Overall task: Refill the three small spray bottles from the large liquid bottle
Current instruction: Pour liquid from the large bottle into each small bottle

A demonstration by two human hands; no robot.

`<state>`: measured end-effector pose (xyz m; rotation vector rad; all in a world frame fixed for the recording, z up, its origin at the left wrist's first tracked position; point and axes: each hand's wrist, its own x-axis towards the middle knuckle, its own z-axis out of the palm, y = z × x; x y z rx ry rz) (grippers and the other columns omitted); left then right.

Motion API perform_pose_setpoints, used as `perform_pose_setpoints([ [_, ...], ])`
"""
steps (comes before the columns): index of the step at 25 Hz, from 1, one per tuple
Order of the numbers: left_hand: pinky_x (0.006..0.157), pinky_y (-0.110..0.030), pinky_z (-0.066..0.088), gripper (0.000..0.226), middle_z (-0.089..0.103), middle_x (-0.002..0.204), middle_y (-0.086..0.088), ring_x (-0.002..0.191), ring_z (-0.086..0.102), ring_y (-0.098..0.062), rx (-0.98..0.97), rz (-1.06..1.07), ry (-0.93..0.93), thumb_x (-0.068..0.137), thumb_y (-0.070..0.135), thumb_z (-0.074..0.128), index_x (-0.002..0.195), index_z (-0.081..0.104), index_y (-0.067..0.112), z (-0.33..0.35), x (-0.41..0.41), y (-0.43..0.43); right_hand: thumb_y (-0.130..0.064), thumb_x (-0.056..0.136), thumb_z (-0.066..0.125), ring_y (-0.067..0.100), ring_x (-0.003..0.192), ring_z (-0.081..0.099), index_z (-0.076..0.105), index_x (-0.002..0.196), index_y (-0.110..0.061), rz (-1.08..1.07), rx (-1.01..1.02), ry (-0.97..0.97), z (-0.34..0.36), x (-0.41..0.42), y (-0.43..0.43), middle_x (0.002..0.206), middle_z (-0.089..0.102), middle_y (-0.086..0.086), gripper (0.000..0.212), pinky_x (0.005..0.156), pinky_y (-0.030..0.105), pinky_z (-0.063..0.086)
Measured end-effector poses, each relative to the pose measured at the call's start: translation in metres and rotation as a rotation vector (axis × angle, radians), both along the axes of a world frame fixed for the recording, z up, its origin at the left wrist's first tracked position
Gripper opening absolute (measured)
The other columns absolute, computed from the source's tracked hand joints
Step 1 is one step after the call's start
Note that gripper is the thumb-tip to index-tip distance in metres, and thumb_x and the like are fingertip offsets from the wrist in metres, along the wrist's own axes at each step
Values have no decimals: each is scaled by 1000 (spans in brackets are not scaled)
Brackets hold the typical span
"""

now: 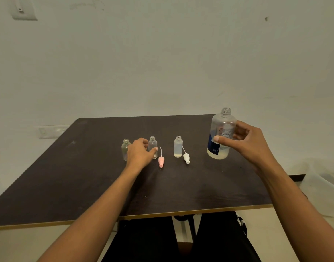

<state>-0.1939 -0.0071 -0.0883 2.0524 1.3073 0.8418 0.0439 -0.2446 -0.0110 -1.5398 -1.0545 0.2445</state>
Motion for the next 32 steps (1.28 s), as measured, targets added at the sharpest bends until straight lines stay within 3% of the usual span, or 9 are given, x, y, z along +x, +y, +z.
perform_pose_setpoints([
  [3,93,-37,59,42,76,110,-1,101,71,-15,-25,1,-2,85,33,85,118,68,13,-3,4,1,-29,72,94,-7,102,71,73,125,-30,-2,-3,-1,0,1,-2,115,76,-16,58,86,16,52],
  [11,84,-20,53,40,75,114,0,101,72,-12,15,11,-97,89,29,82,123,68,14,20,-1,-14,-33,71,95,3,110,71,71,132,-25,-19,-11,-18,-2,5,-2,120,76,-11,66,94,23,55],
  [18,77,0,47,30,76,102,16,93,70,9,104,-84,-327,88,33,81,117,73,27,76,-17,-50,-44,67,95,10,113,71,71,132,-27,-26,-31,-62,6,-1,7,120,77,-9,71,102,36,57],
  [23,80,-2,50,31,78,103,15,93,71,11,106,-155,-425,88,27,82,117,75,23,86,-16,-69,-51,65,95,8,111,72,73,128,-28,-29,-41,-94,10,-6,12,117,77,-10,71,103,39,58],
  [29,87,-8,54,32,79,101,16,95,71,9,86,-200,-429,88,28,82,120,76,26,82,-20,-78,-42,68,97,-2,104,72,73,128,-31,-32,-54,-293,29,-18,20,113,77,-15,66,96,22,57],
  [32,94,-20,57,33,79,100,17,96,72,6,97,-210,-415,88,32,82,120,76,30,79,-20,-83,-38,68,97,-3,100,70,70,134,-30,-39,-69,-458,38,-26,30,111,74,-18,72,91,8,53],
])
